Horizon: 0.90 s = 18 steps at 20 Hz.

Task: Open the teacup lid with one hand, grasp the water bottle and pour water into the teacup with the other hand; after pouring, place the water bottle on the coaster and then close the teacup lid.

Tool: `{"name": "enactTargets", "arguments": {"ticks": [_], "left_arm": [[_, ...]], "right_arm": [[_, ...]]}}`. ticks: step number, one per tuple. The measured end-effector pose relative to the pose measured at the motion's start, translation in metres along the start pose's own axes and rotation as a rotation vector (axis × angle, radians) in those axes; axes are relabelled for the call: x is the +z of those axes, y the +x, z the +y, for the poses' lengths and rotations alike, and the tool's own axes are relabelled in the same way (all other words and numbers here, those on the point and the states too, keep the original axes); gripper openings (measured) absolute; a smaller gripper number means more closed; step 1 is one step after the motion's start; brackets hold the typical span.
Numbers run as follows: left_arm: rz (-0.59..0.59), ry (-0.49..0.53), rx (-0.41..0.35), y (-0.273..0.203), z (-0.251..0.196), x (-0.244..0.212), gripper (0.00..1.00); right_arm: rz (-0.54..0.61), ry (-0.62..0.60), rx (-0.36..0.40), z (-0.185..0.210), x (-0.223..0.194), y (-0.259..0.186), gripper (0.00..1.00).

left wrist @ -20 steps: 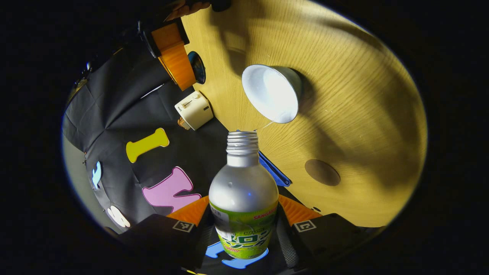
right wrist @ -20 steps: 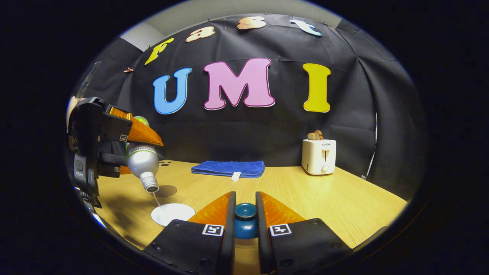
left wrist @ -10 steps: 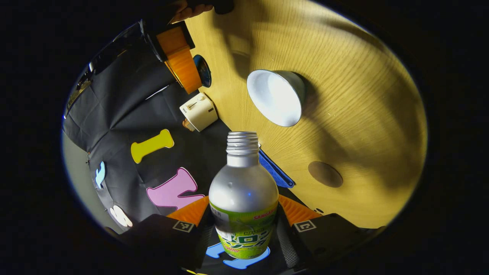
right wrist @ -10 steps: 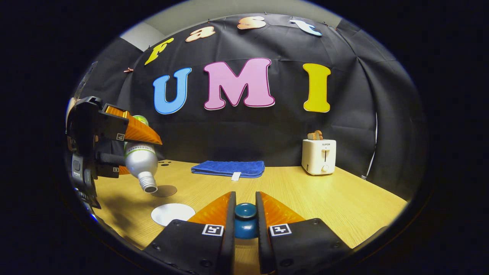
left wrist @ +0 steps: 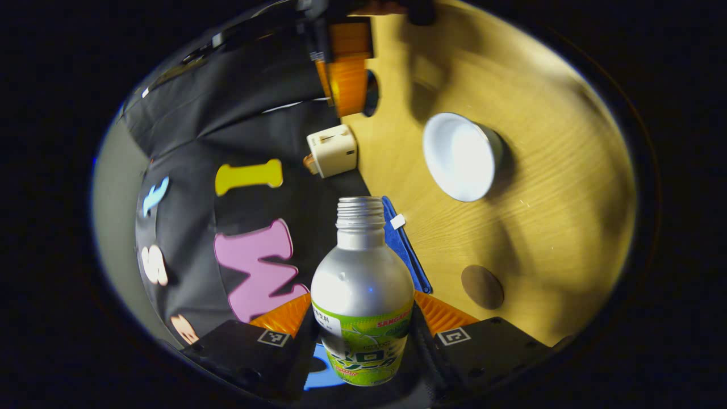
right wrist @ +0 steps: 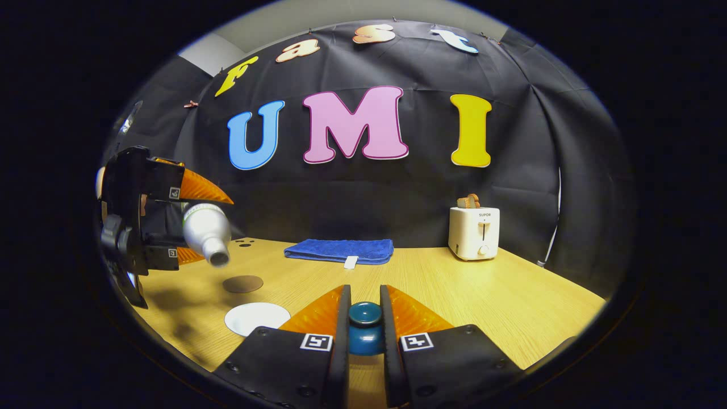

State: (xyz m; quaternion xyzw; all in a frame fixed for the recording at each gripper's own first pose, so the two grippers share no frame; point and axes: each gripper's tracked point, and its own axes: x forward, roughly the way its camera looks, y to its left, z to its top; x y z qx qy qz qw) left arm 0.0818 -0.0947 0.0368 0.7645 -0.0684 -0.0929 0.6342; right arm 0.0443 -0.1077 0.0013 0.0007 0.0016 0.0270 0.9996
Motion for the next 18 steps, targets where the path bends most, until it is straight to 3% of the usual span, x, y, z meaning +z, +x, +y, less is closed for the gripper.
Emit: {"name": "enactTargets", "arguments": {"ticks": [7, 12, 18], "left_arm": [[0.100, -0.709, 0.193, -0.015, 0.035, -0.053, 0.78], [0.080, -1.364, 0.267, 0.005, 0.035, -0.090, 0.78], [0.016, -1.837, 0.251, 0.050, 0.006, -0.114, 0.78]], "right_arm": [[0.000, -0.001, -0.015, -0.002, -0.001, 0.000, 0.29], [-0.001, -0.001, -0.028, -0.005, 0.000, 0.000, 0.29], [-0.002, -0.001, -0.031, -0.005, -0.001, 0.000, 0.29]]}}
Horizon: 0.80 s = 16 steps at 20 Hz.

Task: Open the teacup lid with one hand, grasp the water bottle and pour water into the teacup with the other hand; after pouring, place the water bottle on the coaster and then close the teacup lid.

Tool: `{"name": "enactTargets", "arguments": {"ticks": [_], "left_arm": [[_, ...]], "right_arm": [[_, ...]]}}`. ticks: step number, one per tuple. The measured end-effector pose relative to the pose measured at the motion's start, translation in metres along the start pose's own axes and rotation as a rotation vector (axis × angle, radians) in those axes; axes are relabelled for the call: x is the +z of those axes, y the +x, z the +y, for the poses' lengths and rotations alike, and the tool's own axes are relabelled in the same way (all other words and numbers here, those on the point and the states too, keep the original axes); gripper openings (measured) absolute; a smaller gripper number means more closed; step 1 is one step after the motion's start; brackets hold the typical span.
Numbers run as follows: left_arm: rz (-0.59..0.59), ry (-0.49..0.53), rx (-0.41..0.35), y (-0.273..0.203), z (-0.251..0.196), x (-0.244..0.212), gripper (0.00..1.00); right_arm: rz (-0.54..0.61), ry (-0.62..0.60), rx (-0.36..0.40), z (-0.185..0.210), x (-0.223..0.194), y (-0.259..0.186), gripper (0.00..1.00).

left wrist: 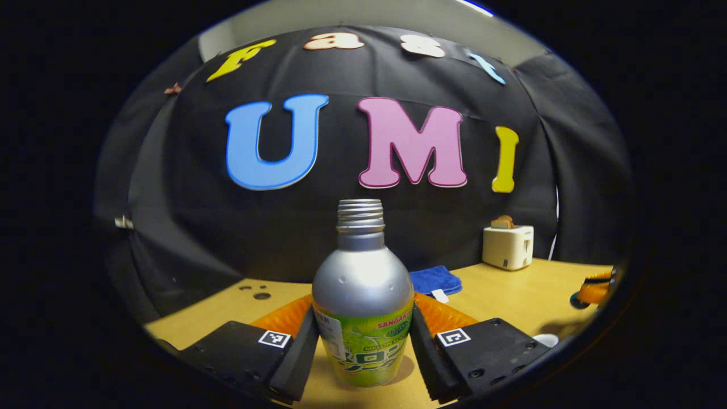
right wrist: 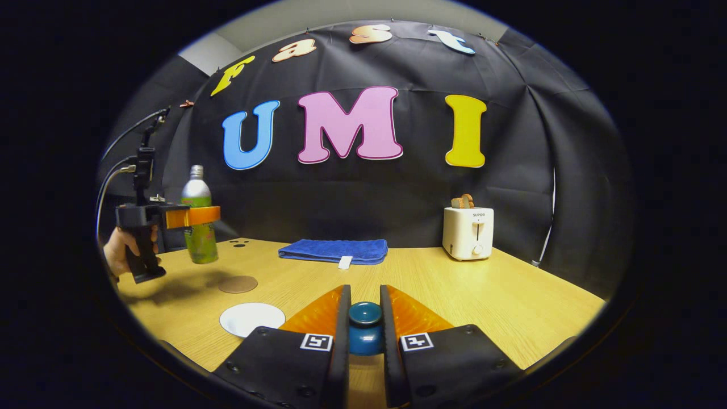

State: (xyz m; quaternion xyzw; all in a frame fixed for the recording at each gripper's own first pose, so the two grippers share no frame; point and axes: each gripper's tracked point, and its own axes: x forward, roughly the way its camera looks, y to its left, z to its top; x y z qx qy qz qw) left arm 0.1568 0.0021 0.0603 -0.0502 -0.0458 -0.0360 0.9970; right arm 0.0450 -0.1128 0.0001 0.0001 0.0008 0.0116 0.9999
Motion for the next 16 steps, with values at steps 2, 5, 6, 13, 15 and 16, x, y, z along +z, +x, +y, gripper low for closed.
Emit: {"name": "enactTargets", "arguments": {"ticks": [2, 5, 6, 13, 15, 16], "left_arm": [[0.022, -0.032, 0.007, 0.014, 0.005, -0.017, 0.79], [0.058, -0.056, -0.023, 0.030, 0.004, -0.033, 0.79], [0.055, -0.063, -0.032, 0.032, 0.003, -0.034, 0.79], [0.097, 0.039, -0.057, 0.049, -0.007, -0.058, 0.82], [0.109, 0.095, -0.074, 0.043, -0.014, -0.063, 0.82], [0.112, 0.113, -0.079, 0.040, -0.017, -0.062, 0.83]], "right_arm": [[0.000, 0.000, 0.000, 0.000, 0.000, 0.000, 0.33], [0.000, 0.000, -0.001, 0.000, 0.000, 0.000, 0.29], [0.000, 0.000, -0.001, 0.000, 0.000, -0.001, 0.29], [-0.001, 0.000, -0.012, -0.002, 0.000, -0.001, 0.29], [-0.001, 0.000, -0.012, -0.002, 0.000, 0.000, 0.29], [-0.001, 0.000, -0.012, -0.002, 0.000, 0.000, 0.29]]}}
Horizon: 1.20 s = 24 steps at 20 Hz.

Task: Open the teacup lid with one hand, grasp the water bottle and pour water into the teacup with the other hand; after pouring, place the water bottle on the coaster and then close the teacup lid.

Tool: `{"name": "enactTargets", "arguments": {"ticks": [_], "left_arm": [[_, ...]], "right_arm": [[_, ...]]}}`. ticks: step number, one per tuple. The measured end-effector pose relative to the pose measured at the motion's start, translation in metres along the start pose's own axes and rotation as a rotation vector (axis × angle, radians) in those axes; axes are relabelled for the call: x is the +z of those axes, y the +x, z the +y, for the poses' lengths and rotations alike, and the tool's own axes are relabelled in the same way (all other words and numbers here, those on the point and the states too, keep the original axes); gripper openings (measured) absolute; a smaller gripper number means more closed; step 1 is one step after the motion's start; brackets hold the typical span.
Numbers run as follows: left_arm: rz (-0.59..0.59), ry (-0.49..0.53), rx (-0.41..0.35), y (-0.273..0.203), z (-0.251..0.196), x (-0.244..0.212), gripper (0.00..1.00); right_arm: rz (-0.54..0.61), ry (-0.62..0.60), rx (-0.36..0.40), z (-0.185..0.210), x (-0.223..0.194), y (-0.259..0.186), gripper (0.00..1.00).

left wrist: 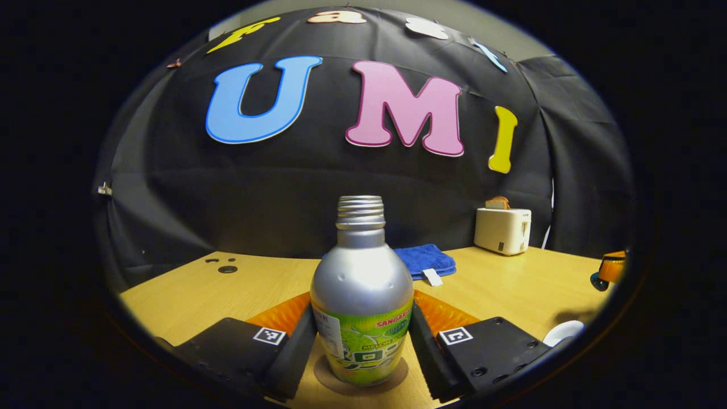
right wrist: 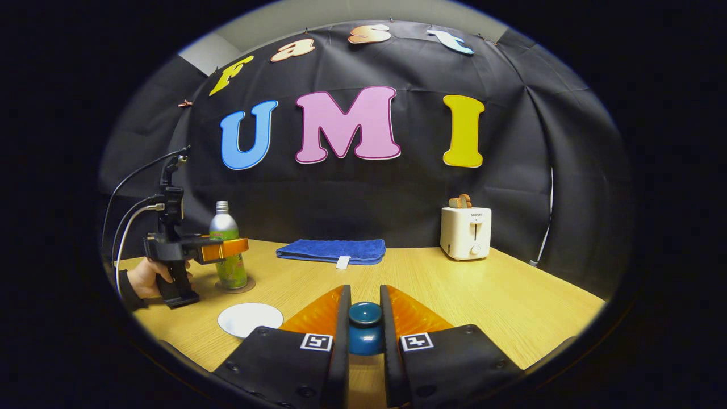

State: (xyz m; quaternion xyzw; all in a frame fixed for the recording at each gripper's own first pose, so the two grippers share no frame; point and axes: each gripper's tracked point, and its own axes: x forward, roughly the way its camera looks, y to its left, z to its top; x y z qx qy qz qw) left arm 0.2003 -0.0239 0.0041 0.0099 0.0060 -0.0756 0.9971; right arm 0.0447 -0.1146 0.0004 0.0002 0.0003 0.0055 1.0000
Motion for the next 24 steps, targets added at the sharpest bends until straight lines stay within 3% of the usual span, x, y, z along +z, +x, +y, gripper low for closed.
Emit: {"name": "enactTargets", "arguments": {"ticks": [2, 4, 11, 15, 19, 24], "left_arm": [[-0.010, 0.012, -0.003, -0.004, -0.003, 0.009, 0.83], [-0.016, 0.021, 0.005, -0.015, -0.002, 0.018, 0.98], [0.060, 0.014, 0.042, -0.065, 0.009, -0.002, 0.96], [0.000, 0.019, 0.084, -0.105, 0.024, 0.001, 0.96], [-0.039, 0.037, 0.116, -0.131, 0.034, -0.004, 0.96], [-0.033, -0.021, 0.114, -0.144, 0.040, -0.009, 0.96]], "right_arm": [[0.000, 0.000, -0.002, 0.000, 0.000, 0.000, 0.29], [0.000, 0.000, -0.007, -0.002, 0.000, 0.000, 0.29], [0.000, -0.001, -0.041, -0.009, 0.001, -0.001, 0.29], [-0.002, 0.001, -0.034, 0.004, 0.004, -0.002, 0.29], [0.027, 0.100, 0.071, 0.053, 0.018, 0.008, 0.29], [0.131, 0.028, 0.203, 0.109, -0.008, 0.019, 0.29]]}}
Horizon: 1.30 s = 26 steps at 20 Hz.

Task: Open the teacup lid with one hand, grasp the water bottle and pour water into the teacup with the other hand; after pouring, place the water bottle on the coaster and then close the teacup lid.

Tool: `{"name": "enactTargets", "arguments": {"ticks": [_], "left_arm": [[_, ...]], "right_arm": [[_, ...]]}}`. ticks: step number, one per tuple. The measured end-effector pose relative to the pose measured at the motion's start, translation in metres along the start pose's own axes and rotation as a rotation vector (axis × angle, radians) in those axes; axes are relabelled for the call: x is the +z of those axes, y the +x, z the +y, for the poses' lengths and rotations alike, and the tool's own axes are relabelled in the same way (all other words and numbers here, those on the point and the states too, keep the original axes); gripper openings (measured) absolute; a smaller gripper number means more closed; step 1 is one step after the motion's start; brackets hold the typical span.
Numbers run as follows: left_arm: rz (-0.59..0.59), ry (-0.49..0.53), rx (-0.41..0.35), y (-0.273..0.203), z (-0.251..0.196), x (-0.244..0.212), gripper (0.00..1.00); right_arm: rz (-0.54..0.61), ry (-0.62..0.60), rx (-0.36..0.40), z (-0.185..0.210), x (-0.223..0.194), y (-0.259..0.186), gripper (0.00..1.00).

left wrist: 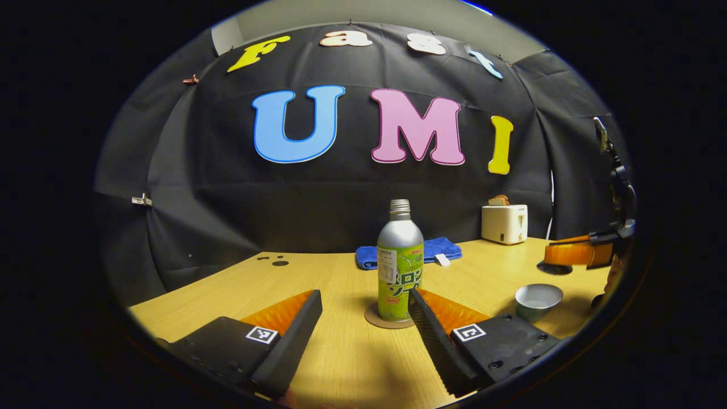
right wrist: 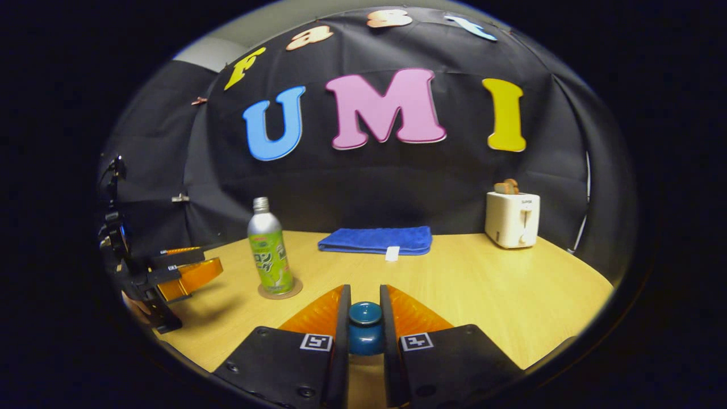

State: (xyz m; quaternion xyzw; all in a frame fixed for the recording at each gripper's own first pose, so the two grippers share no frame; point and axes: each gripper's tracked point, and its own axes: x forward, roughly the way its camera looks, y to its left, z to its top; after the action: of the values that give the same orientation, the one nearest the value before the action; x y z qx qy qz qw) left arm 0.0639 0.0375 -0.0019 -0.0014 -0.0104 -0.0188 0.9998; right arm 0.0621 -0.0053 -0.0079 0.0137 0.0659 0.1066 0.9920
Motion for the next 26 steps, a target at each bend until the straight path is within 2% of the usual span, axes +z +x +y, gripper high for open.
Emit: {"name": "enactTargets", "arguments": {"ticks": [5, 9, 11, 12, 13, 14, 15, 16, 17, 19, 20, 21, 23, 26], "left_arm": [[0.004, 0.000, -0.010, 0.002, 0.000, 0.000, 0.96], [0.004, 0.000, -0.019, 0.002, -0.002, 0.000, 0.96], [0.004, 0.000, -0.019, 0.002, -0.002, 0.000, 0.96], [0.003, 0.001, -0.016, 0.001, -0.001, 0.000, 0.96], [0.004, 0.000, -0.011, 0.002, 0.000, 0.000, 0.96], [0.004, 0.000, -0.006, 0.000, 0.001, 0.000, 0.96], [0.006, 0.000, 0.000, 0.001, 0.001, -0.001, 0.96], [0.006, -0.001, 0.004, 0.000, 0.001, 0.000, 0.96], [0.007, -0.001, 0.009, -0.002, 0.000, 0.000, 0.96], [0.007, -0.001, 0.022, -0.004, -0.002, 0.000, 0.96], [0.007, 0.000, 0.020, -0.006, -0.006, -0.001, 0.96], [0.006, -0.001, 0.011, -0.007, -0.011, 0.000, 0.96], [0.007, -0.001, 0.008, -0.008, -0.018, 0.000, 0.97], [0.006, -0.002, 0.015, -0.011, -0.028, 0.000, 0.96]], "right_arm": [[0.087, -0.021, 0.053, 0.027, -0.026, 0.009, 0.29], [0.088, -0.060, 0.043, 0.030, -0.025, 0.009, 0.29], [0.103, -0.064, 0.050, 0.031, -0.028, 0.010, 0.36], [0.102, -0.061, 0.049, 0.030, -0.029, 0.008, 0.29], [0.096, -0.056, 0.043, 0.028, -0.027, 0.007, 0.34], [0.087, -0.050, 0.035, 0.025, -0.025, 0.006, 0.35], [0.072, -0.041, 0.032, 0.025, -0.023, 0.003, 0.30], [0.053, -0.039, 0.024, 0.023, -0.020, 0.001, 0.42], [0.028, -0.038, 0.015, 0.020, -0.015, -0.002, 0.49], [-0.029, -0.034, -0.009, 0.014, -0.007, -0.010, 0.71], [-0.059, -0.028, -0.027, 0.009, -0.003, -0.015, 0.79], [-0.090, -0.023, -0.039, 0.006, 0.001, -0.018, 0.92], [-0.132, -0.032, -0.074, -0.003, 0.006, -0.024, 1.00], [-0.131, -0.026, -0.119, -0.020, 0.003, -0.028, 1.00]]}}
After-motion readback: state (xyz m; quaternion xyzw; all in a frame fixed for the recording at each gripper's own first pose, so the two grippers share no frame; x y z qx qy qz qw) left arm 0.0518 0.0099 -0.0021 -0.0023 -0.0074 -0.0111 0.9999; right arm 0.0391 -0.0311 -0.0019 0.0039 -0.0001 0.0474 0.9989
